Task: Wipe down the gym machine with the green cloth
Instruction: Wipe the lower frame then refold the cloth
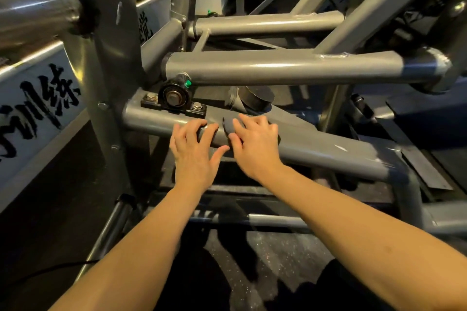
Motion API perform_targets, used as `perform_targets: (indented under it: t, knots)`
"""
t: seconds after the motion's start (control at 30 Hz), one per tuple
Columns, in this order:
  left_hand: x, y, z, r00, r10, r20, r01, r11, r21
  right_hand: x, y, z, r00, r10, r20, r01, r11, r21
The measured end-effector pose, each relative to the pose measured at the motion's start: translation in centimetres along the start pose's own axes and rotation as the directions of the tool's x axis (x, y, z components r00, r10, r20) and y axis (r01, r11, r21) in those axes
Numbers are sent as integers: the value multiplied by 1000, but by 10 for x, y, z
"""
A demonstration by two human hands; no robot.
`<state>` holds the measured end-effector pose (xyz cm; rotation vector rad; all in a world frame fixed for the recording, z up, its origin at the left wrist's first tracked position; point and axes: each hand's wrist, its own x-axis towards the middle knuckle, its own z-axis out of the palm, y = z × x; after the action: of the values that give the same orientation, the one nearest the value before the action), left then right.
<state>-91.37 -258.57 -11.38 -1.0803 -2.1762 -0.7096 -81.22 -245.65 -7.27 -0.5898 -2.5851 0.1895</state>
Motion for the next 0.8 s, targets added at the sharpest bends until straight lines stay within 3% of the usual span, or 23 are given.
perform_targets:
  t: [0.1,0.23,0.33,0.5,0.63,0.8]
  knots:
    - [-1,-1,4,1000,4,-13,-4,1000,2,-4,36,-6,999,-44,6,44,999,3]
    - [0,-3,10,999,20,-27,-20,1000,-10,-22,93,-15,983,173,-60,-176,983,-48]
    - [-1,-8,14,999,32,-28,-32,999,-2,-17,72,-15,965,258,-51,-262,959,-104]
    - [-1,-11,17,998,48,-48,-48,999,10,13,-13,-2,986,167,1,-167,985,-52]
    - [-2,-11,20,998,46,-52,-45,999,23,14,5,-10,995,24,100,-24,1000,-4]
    - [-1,-12,22,997,60,-55,-59,998,19,-6,66,-26,960,266,90,-264,964,-32]
